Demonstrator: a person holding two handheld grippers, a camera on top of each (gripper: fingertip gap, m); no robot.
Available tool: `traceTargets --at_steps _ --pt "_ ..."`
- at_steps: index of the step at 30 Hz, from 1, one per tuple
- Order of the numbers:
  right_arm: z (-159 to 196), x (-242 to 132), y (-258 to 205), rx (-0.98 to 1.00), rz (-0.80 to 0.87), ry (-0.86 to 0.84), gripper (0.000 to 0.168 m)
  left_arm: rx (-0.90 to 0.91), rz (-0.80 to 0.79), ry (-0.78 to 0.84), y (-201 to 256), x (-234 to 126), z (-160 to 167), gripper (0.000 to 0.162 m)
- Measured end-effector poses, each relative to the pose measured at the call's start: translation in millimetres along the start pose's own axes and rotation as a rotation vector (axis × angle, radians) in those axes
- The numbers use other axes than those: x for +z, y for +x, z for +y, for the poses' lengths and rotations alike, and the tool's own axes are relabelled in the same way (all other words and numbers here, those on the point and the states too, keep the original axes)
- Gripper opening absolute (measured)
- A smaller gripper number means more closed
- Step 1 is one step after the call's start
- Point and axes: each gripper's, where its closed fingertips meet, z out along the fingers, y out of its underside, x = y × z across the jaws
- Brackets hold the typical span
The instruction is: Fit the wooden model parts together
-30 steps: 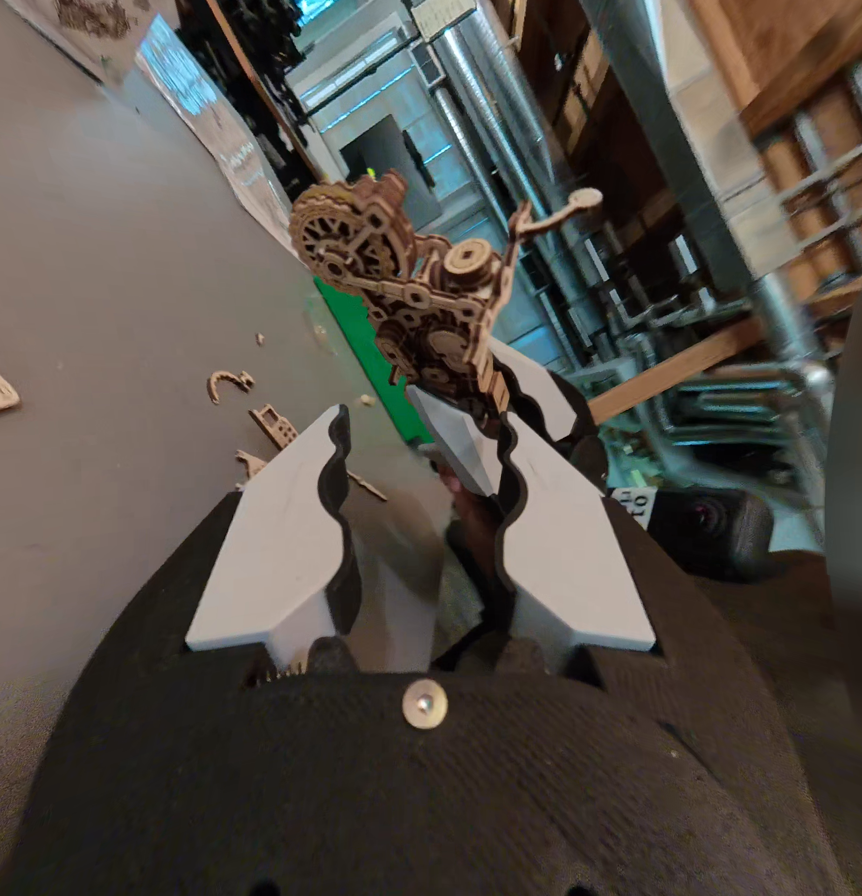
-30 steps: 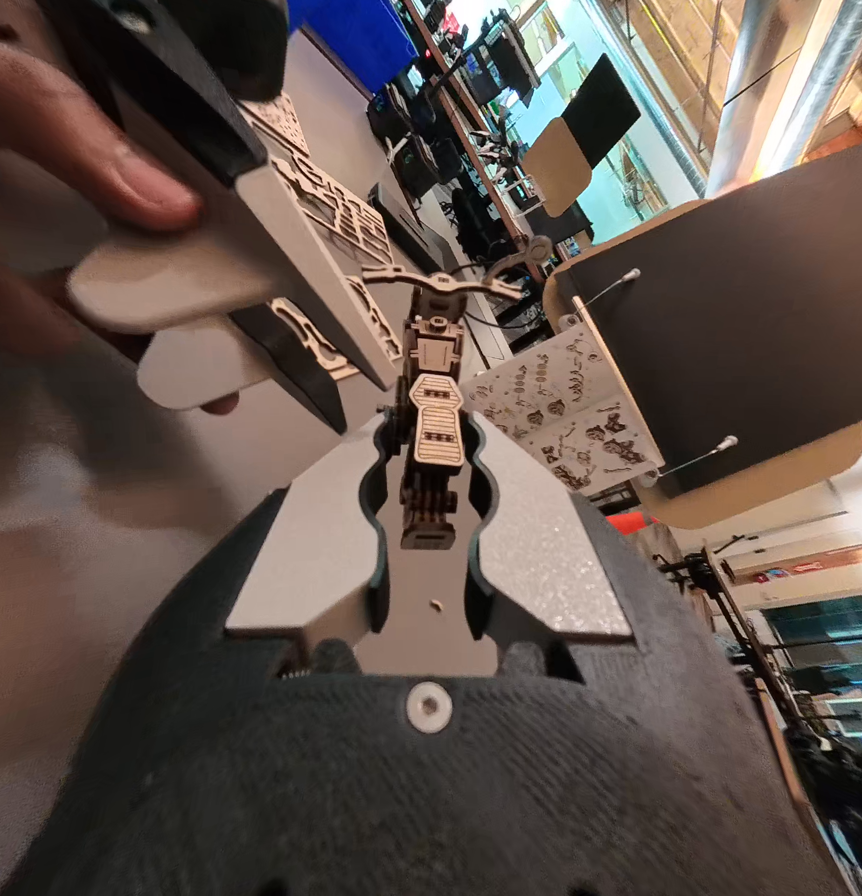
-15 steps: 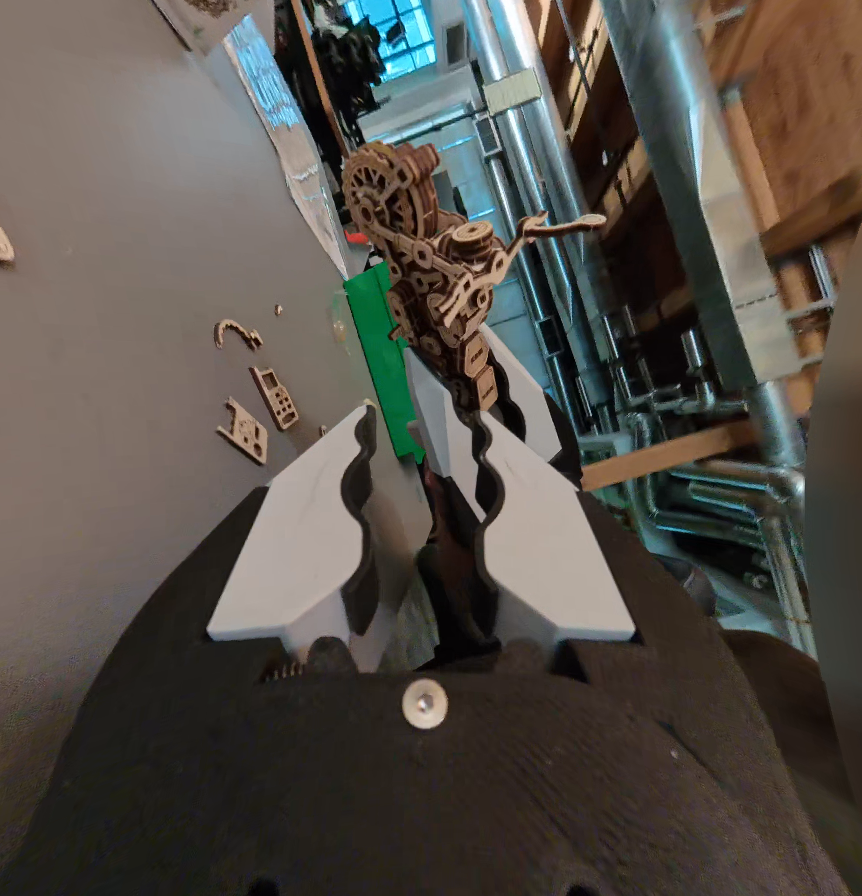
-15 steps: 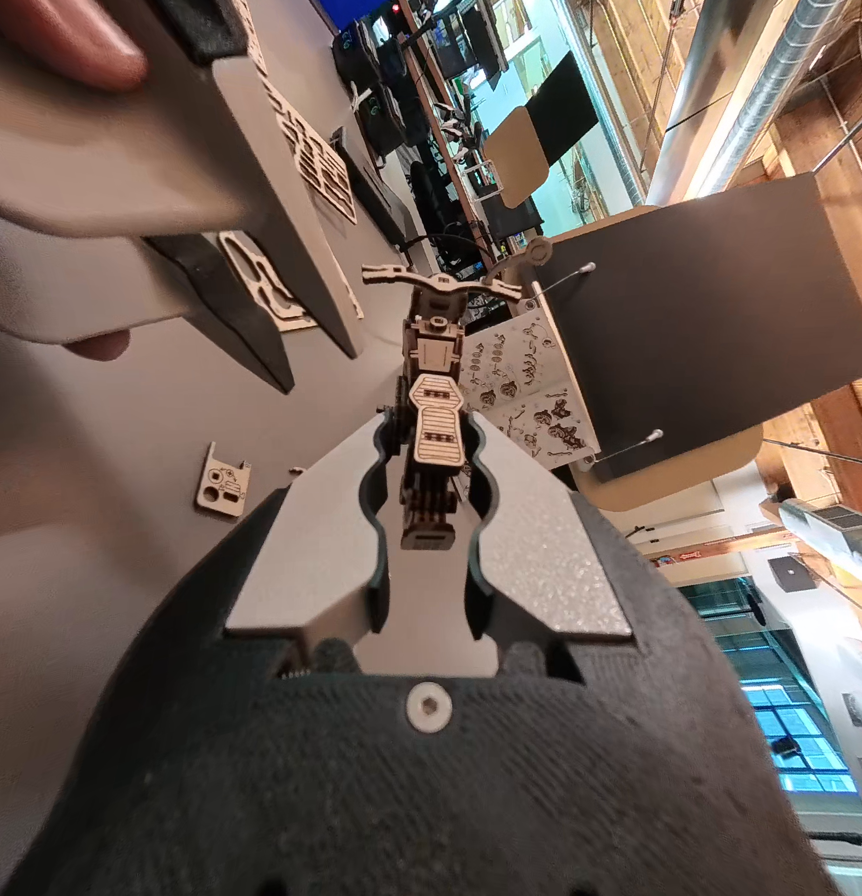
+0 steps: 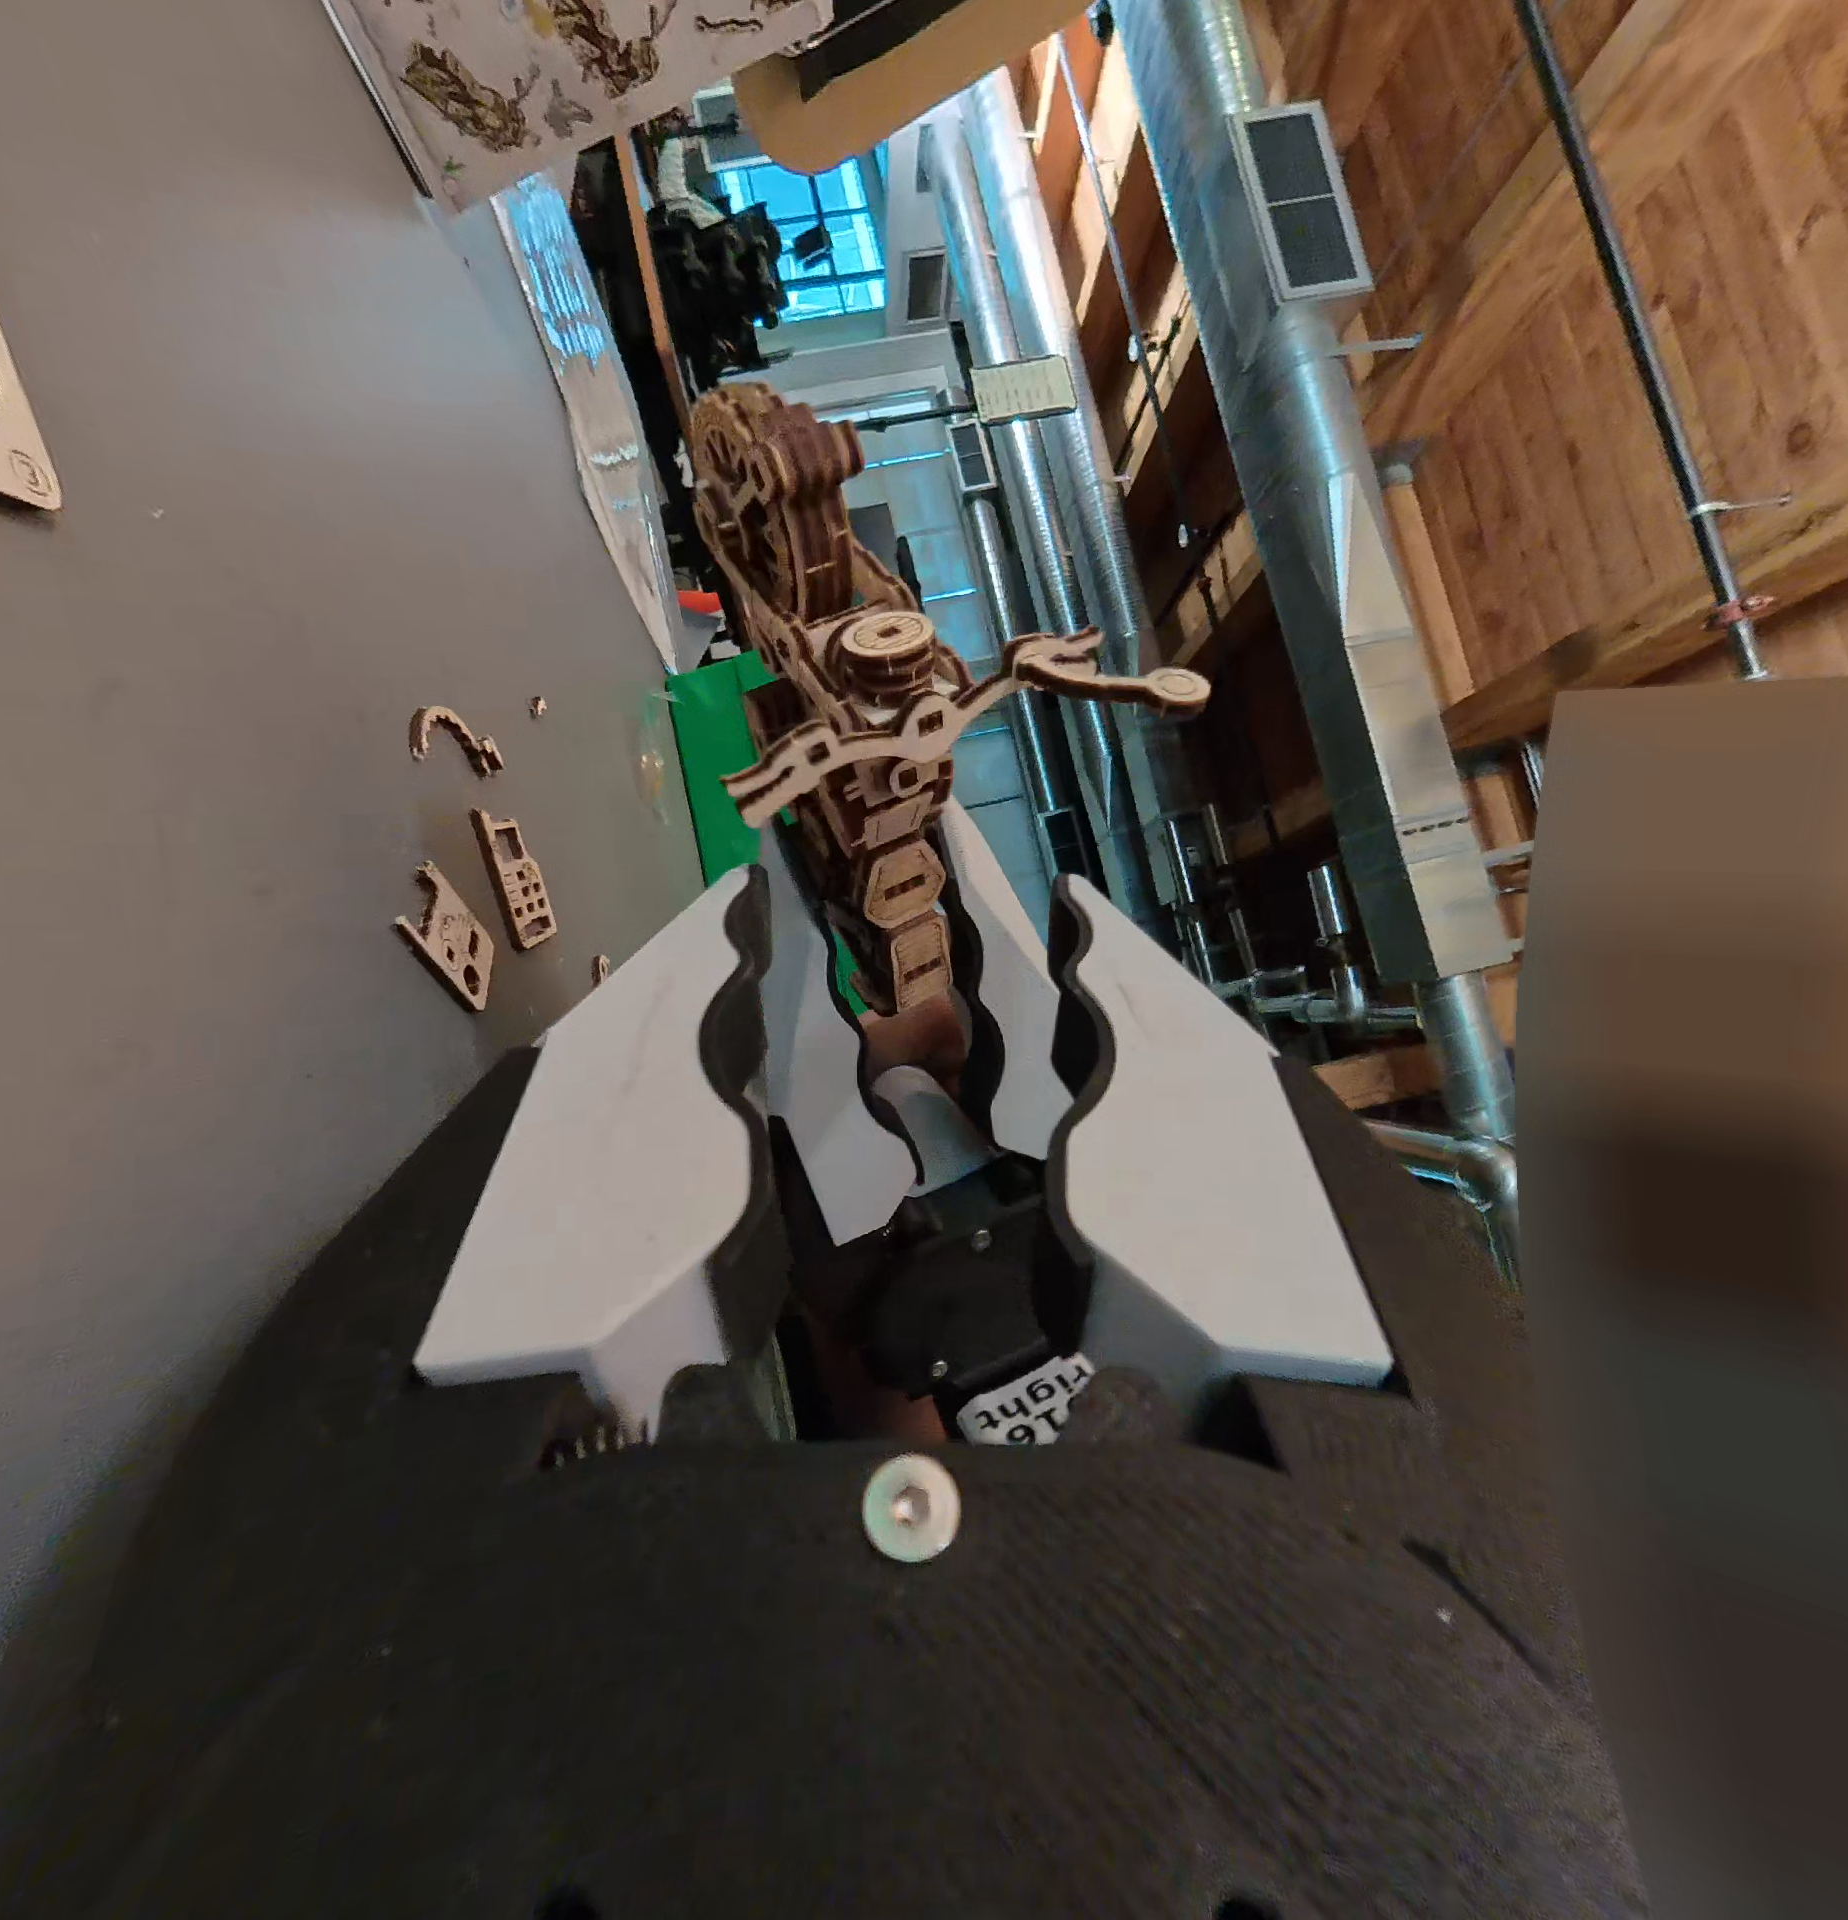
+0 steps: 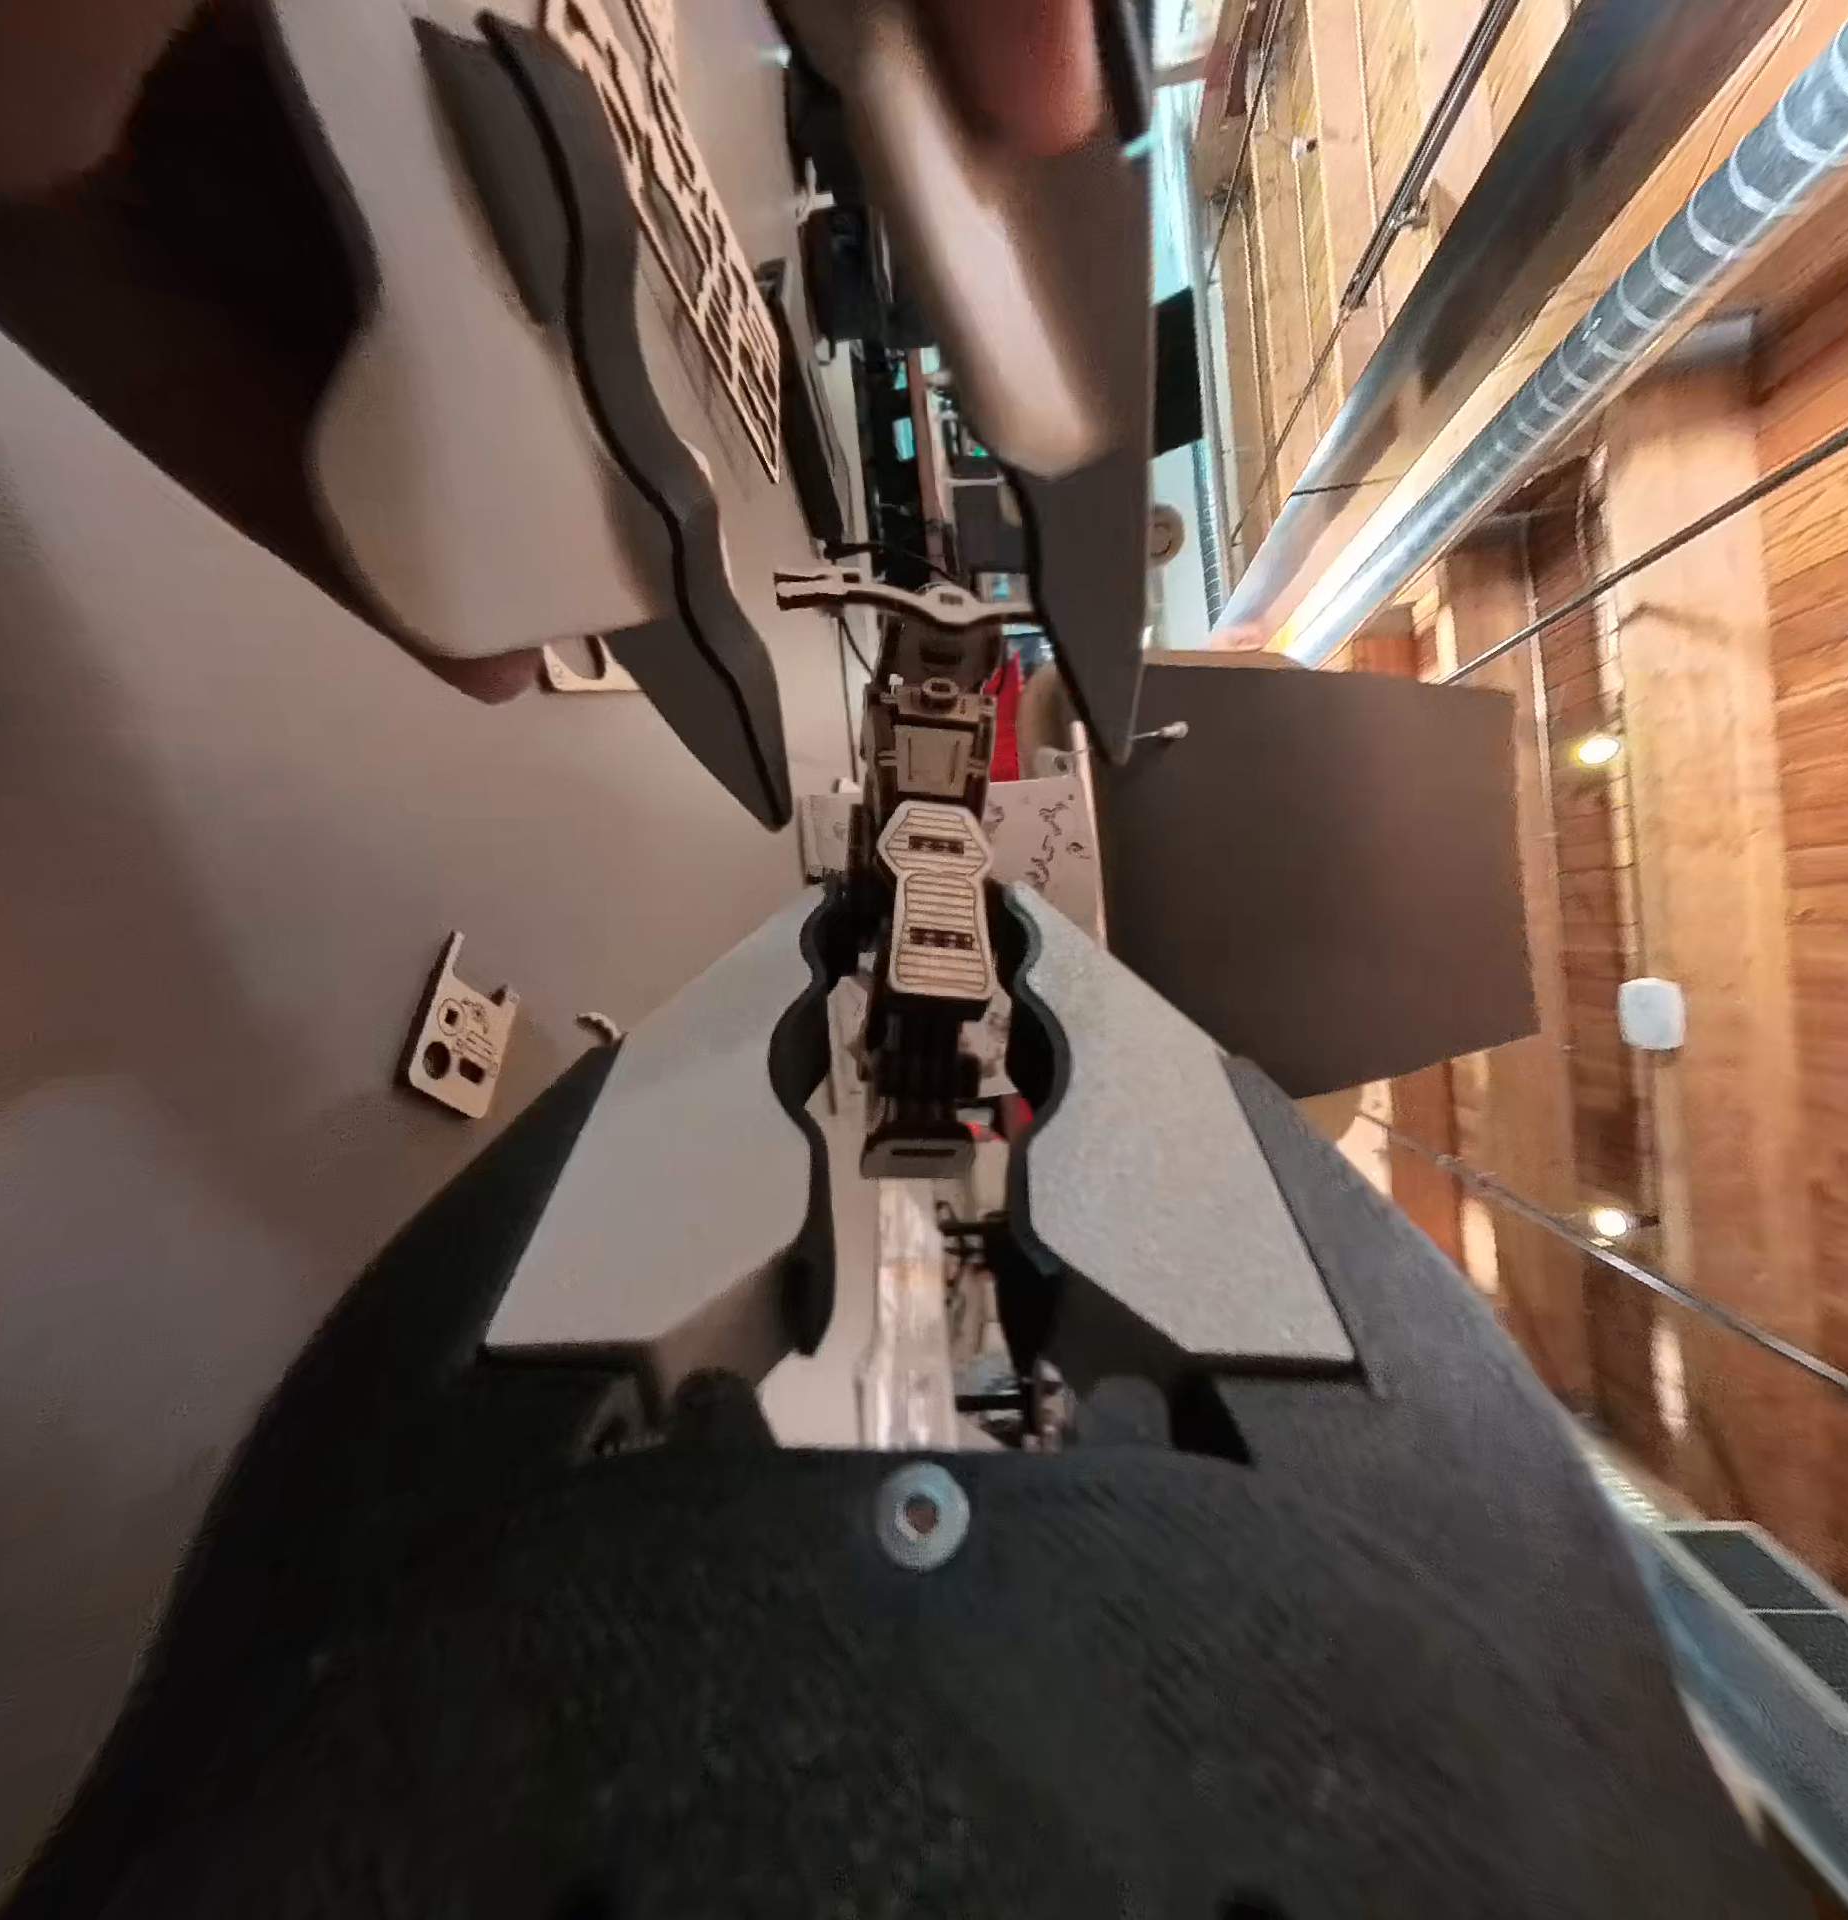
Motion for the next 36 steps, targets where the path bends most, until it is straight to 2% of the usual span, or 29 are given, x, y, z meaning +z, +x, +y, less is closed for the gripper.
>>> traceTargets --at_steps 8,18,36 --pt "-11 -5 -4 -0.223 0.069 0.014 0.028 -0.075 0.019 0.057 -3 -4 -7 0.047" --pt "-19 -10 -8 -0.299 0.076 0.028 0.028 -0.084 -0.021 0.109 -11 -10 -13 0.021" --pt "-23 -14 -8 -0.316 0.083 0.040 0.028 -0.064 -0.018 0.117 -10 -13 -16 0.018"
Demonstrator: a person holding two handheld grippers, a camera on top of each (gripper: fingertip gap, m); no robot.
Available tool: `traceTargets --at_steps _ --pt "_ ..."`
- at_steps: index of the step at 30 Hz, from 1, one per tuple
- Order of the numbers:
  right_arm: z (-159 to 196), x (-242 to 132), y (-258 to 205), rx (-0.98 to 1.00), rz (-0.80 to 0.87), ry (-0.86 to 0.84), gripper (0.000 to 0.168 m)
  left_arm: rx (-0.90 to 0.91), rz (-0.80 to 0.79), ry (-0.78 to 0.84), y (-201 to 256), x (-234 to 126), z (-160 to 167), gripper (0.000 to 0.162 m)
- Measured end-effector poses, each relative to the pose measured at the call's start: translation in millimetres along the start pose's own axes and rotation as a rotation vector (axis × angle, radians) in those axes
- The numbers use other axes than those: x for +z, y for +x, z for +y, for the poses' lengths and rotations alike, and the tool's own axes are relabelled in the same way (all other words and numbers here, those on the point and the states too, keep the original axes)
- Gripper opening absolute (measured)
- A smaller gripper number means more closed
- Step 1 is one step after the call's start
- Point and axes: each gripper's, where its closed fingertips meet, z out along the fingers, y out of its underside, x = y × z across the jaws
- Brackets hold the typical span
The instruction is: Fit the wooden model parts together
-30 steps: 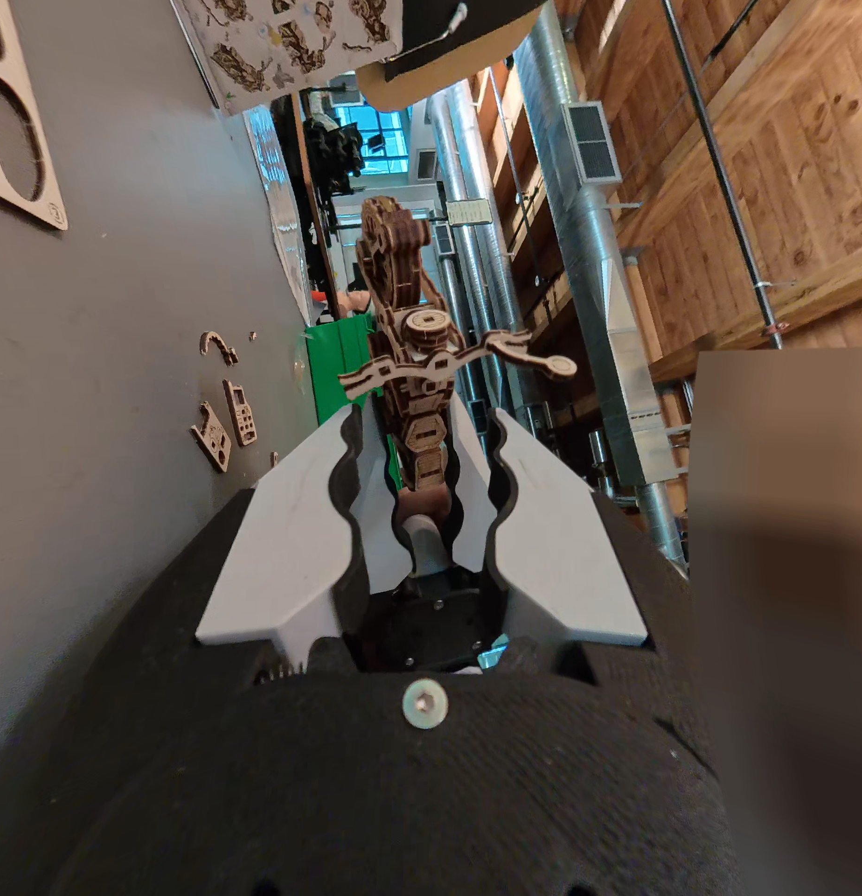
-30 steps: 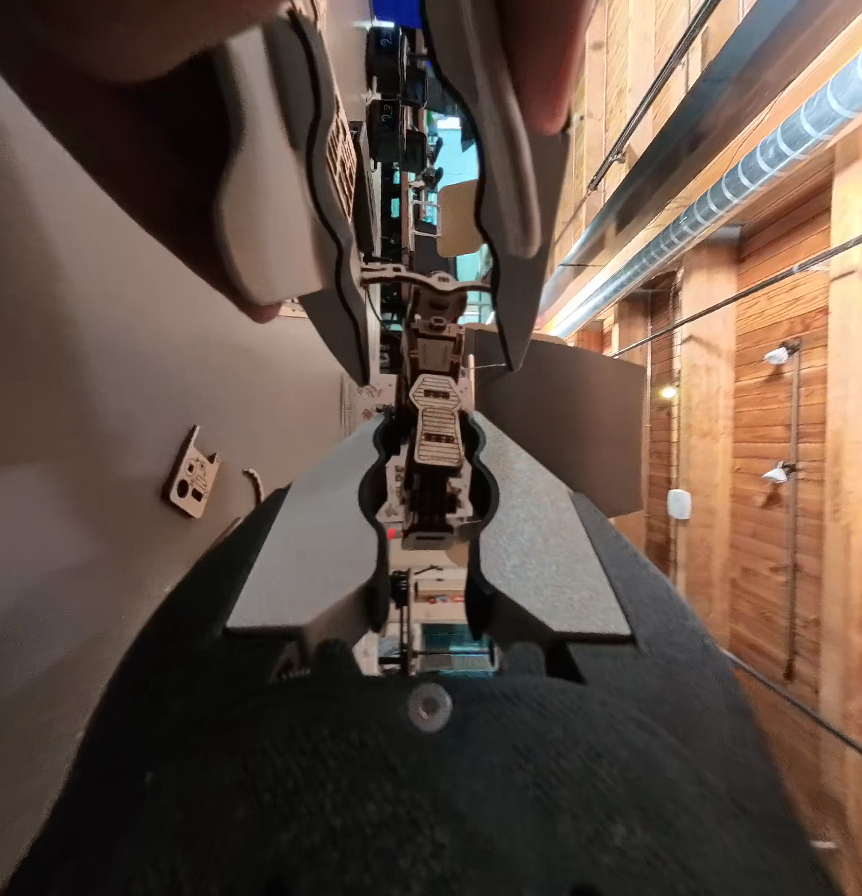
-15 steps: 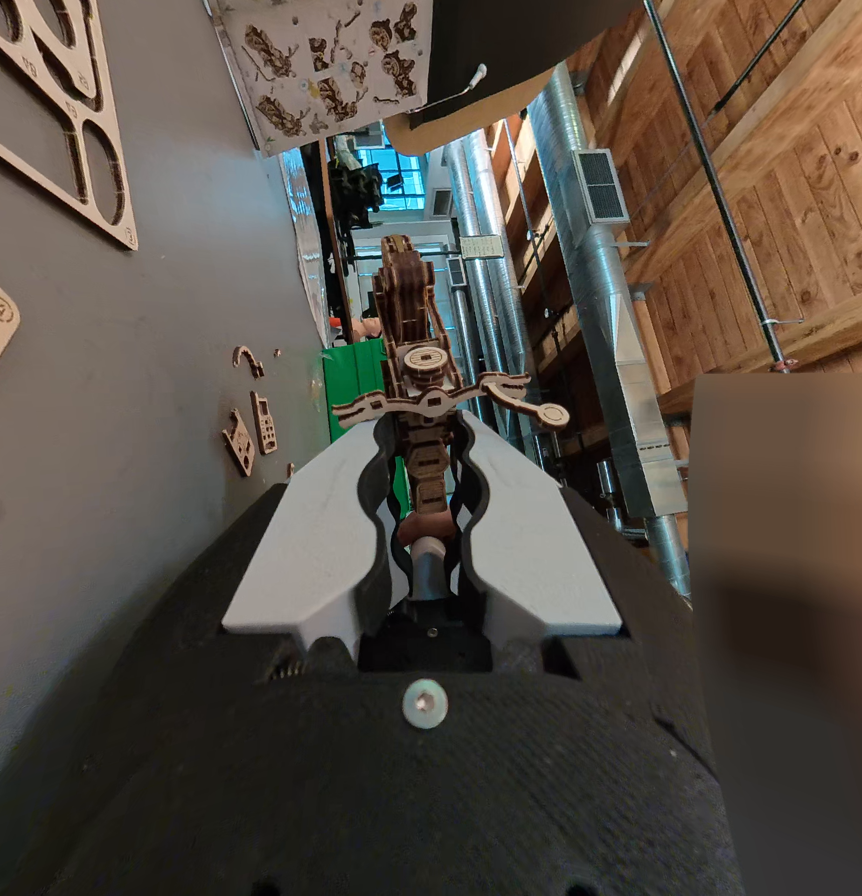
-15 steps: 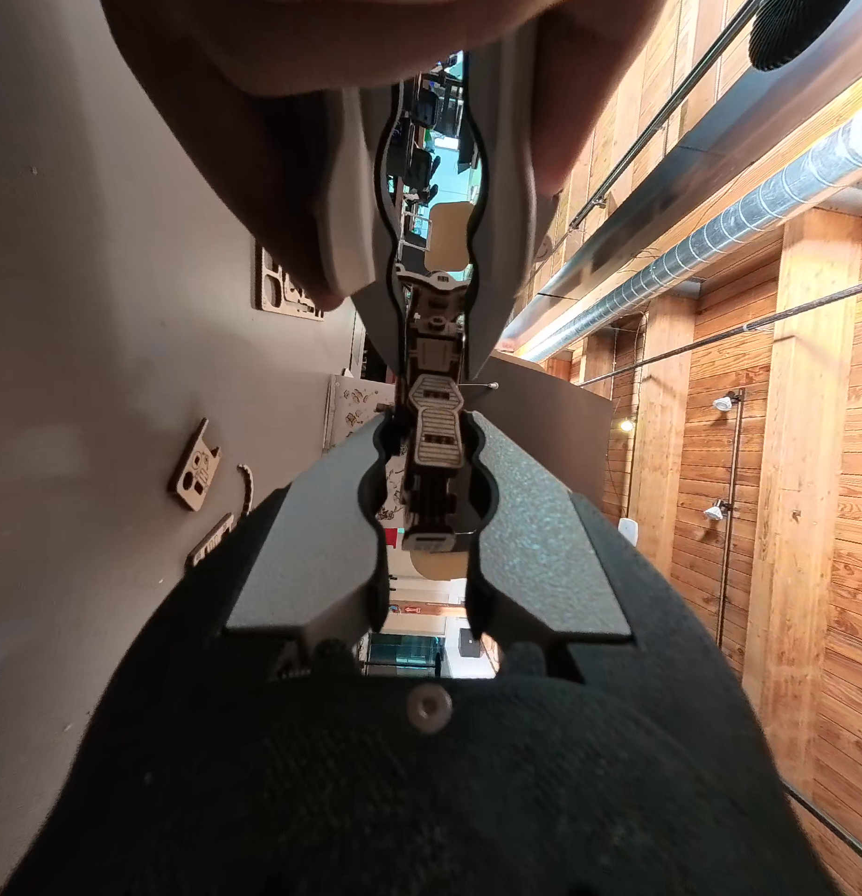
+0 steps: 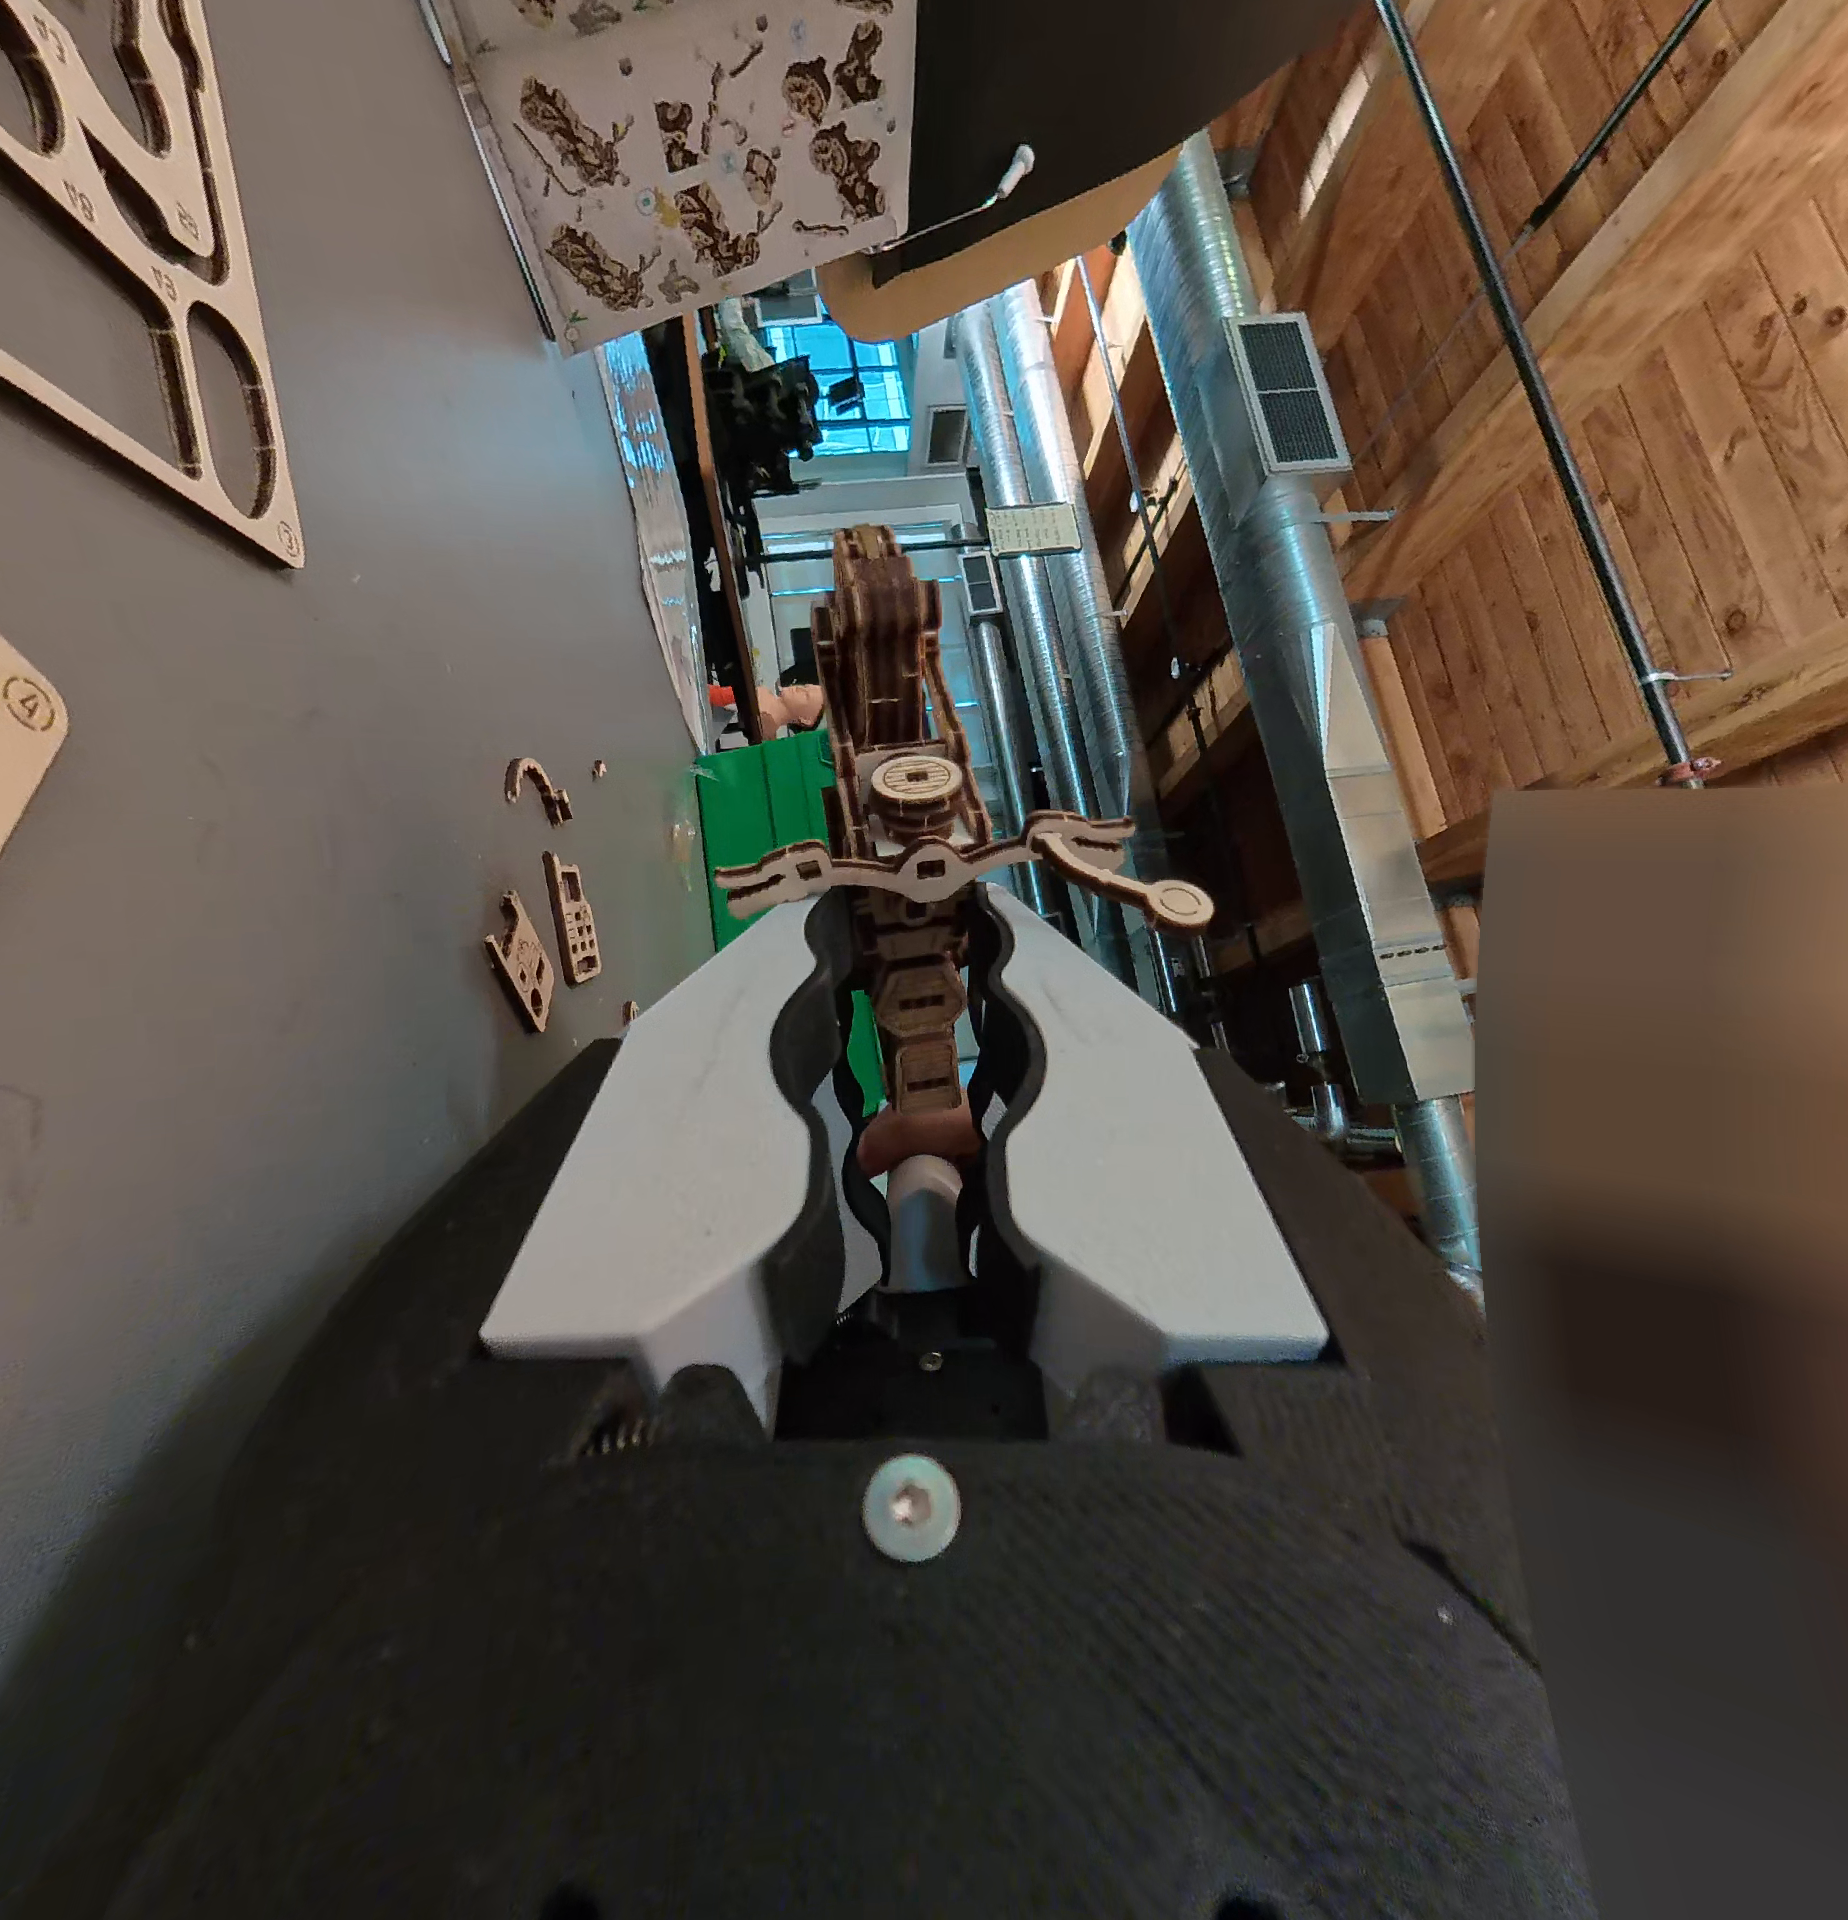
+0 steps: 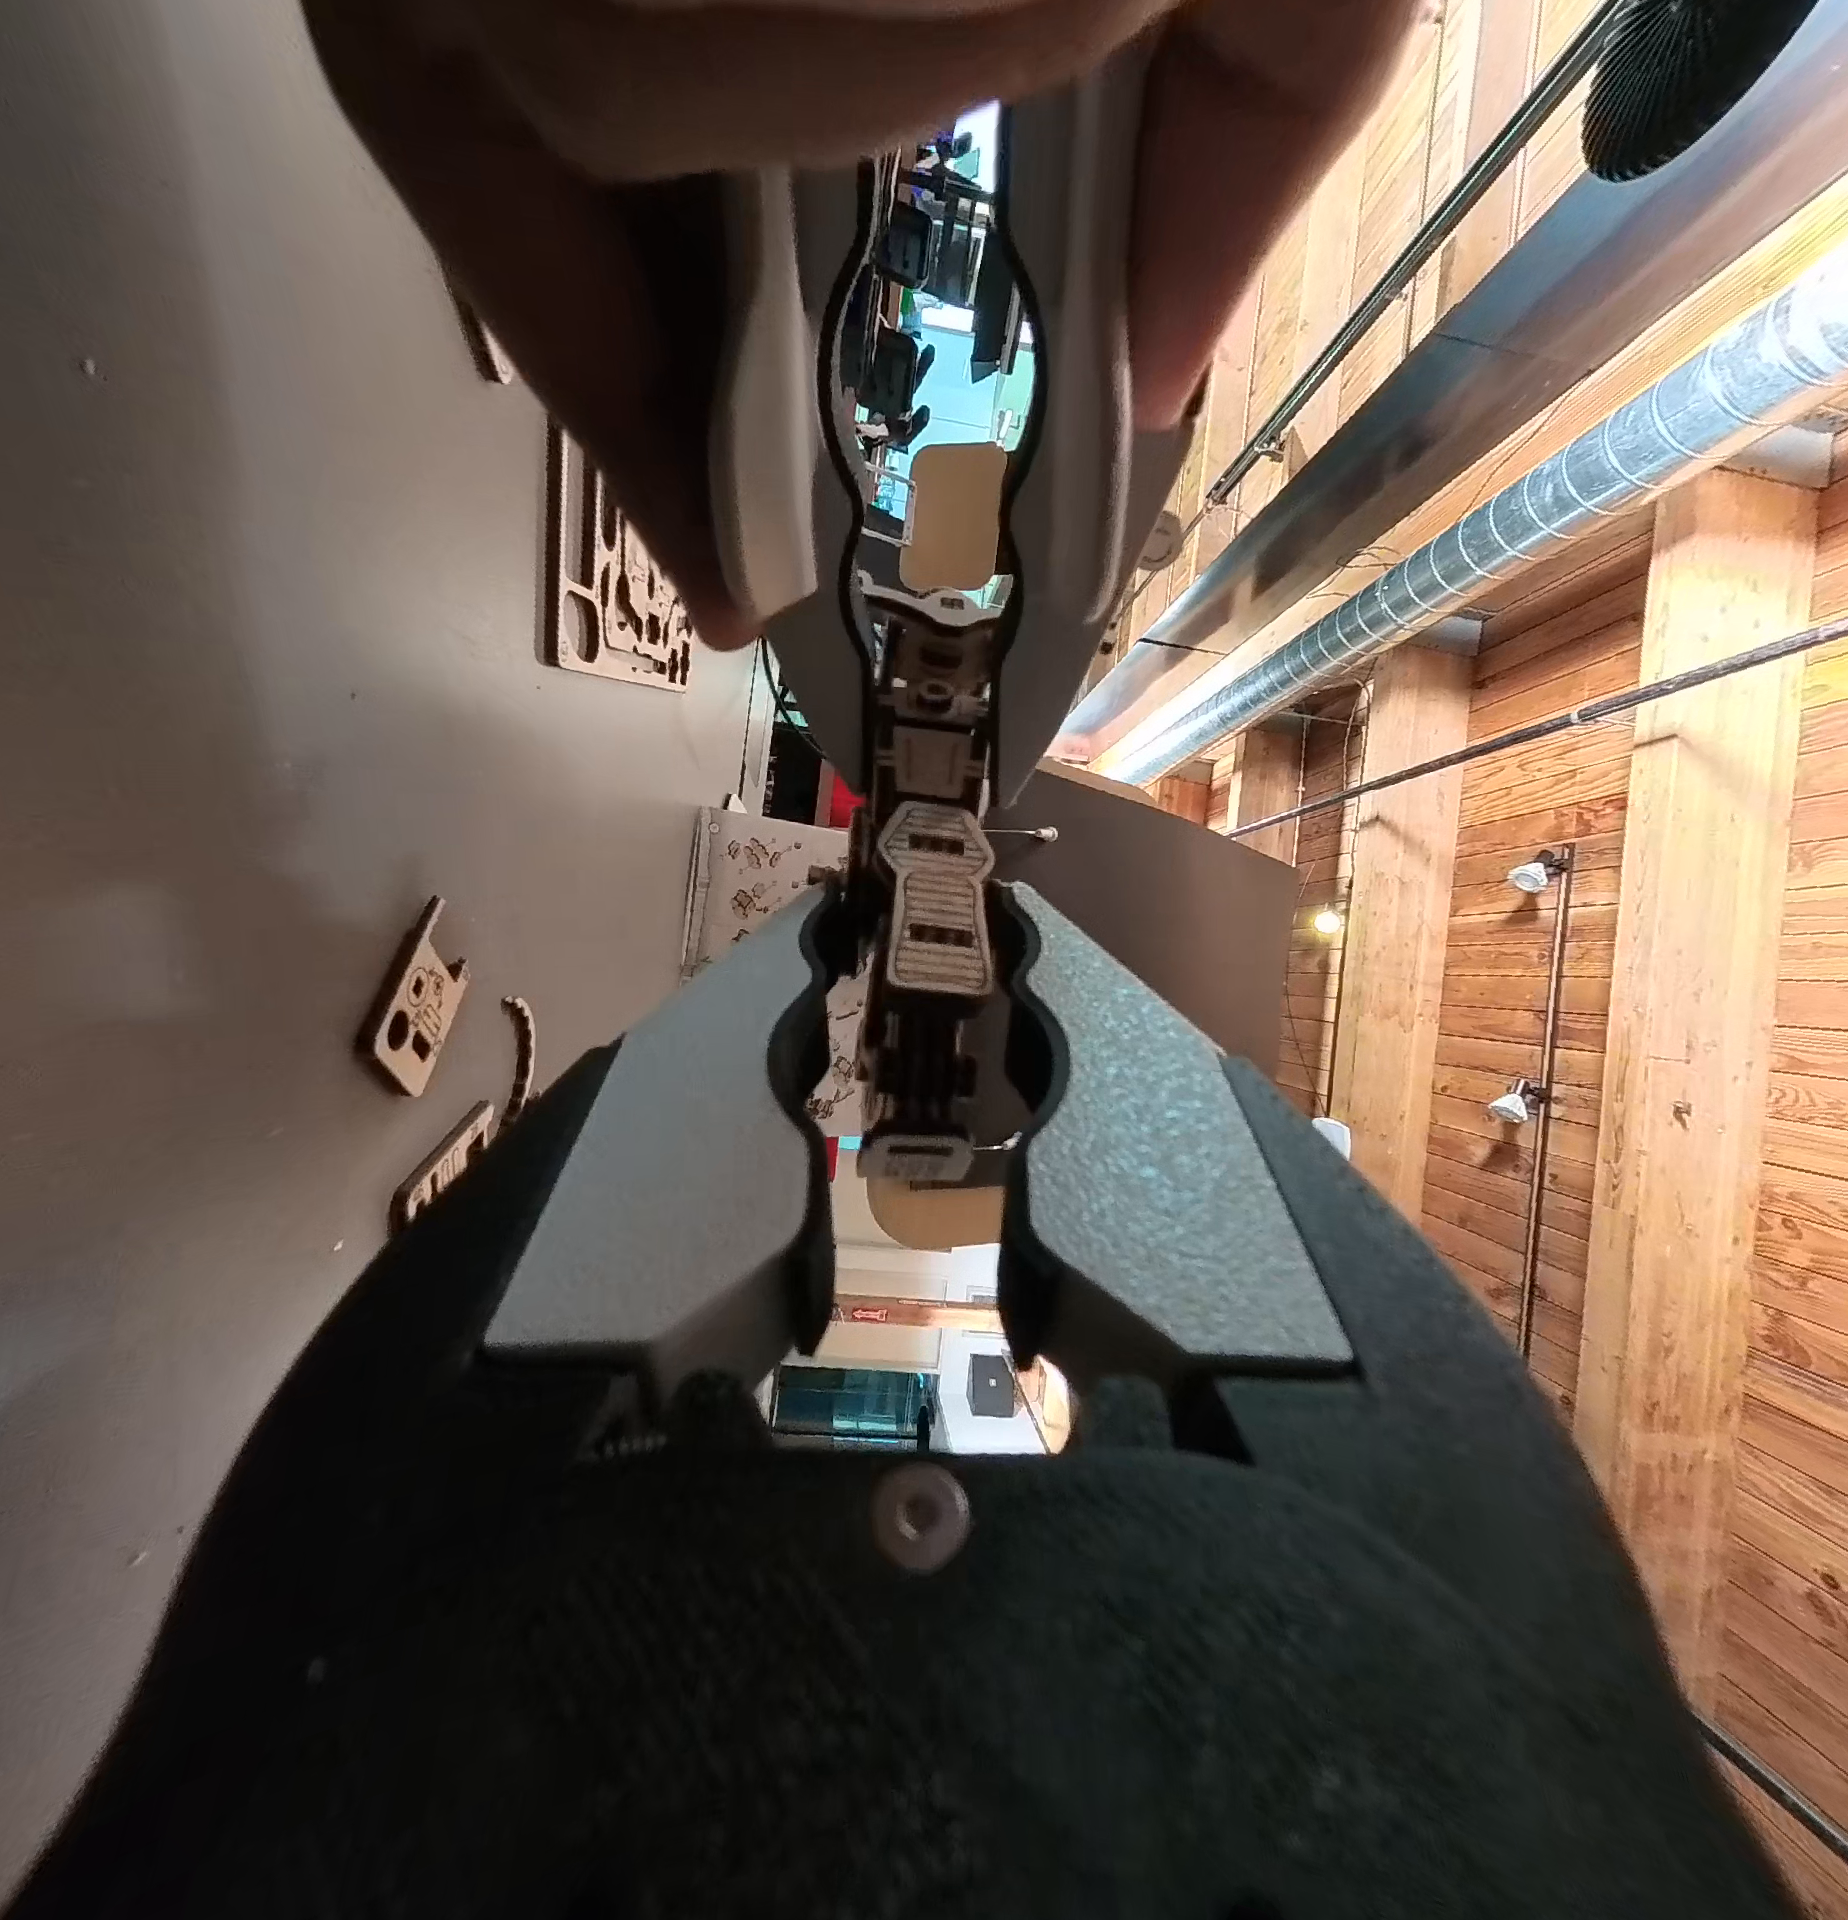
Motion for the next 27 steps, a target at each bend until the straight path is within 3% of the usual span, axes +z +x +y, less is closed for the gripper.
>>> traceTargets --at_steps 8,17,22,27 --pt "-1 -1 -3 0.047 -0.017 0.015 0.030 0.031 -0.001 -0.001 -3 0 -3 0.019" --pt "15 -10 -25 0.197 -0.175 -0.032 0.034 0.126 -0.047 0.064 -11 -7 -29 0.019" --pt "26 -29 -33 0.441 -0.290 -0.065 0.033 0.197 -0.068 0.052 -11 -7 -35 0.019" --pt "35 -51 -34 0.925 -0.425 -0.096 0.031 0.307 -0.100 -0.015 -13 -3 -26 0.019"
